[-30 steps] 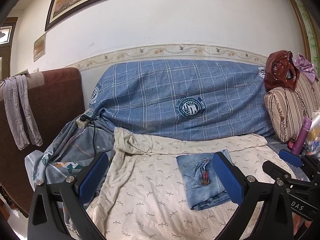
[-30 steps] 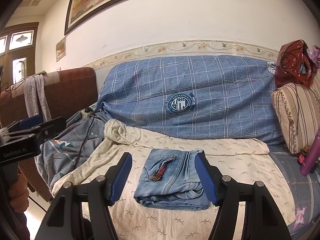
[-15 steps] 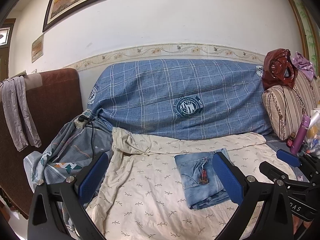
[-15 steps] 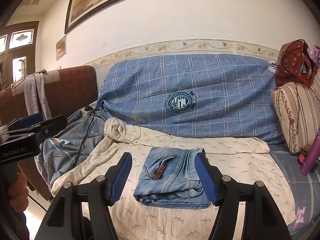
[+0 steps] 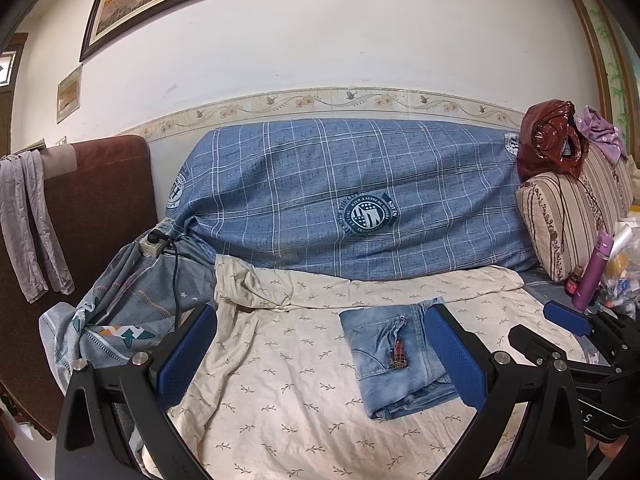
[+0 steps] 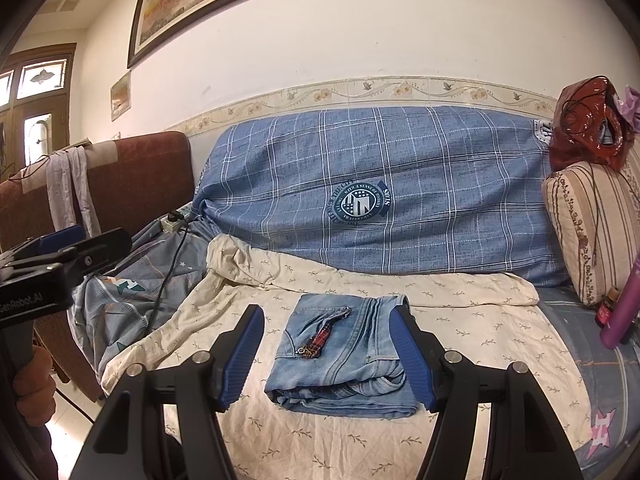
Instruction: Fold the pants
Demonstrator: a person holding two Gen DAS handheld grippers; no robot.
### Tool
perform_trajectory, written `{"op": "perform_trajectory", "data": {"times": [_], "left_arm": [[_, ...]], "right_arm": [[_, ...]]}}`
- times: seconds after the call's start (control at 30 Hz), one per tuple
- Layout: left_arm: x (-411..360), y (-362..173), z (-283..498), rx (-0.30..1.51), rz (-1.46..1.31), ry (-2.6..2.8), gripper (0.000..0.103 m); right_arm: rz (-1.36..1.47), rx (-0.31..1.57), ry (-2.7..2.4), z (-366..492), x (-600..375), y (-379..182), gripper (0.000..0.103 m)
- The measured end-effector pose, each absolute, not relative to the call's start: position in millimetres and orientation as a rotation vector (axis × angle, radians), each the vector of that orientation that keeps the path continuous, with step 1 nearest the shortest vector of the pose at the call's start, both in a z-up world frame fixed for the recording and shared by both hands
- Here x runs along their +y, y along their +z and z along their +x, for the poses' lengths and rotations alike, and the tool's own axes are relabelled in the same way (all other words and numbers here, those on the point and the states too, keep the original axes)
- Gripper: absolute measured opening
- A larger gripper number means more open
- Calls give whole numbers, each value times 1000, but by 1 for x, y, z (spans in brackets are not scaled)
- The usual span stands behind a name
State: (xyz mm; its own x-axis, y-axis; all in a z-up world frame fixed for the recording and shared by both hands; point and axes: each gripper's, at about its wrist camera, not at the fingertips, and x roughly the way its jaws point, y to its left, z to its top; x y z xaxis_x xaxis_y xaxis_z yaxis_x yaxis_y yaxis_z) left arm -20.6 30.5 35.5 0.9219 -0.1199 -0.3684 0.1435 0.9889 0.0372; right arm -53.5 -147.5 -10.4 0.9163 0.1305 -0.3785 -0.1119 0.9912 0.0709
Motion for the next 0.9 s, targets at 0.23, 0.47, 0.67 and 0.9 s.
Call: {"op": "perform_trajectory", "data": {"times": [0.23,0.47,0.67,0.9], "left_arm": [[28,30,-16,387,69,-136,103],[25,23,-7,406,74,-141,103],[26,21,-3,412,70,-155,103],[31,21,2,409,58,-163,103]], "right_arm": [[55,399,121,-50,-150,-14,69],[62,418,120,-42,-152,-22,69],[63,427,117,-36,-152,-24,69],[56,424,106,-32,-148,-21,69]]}}
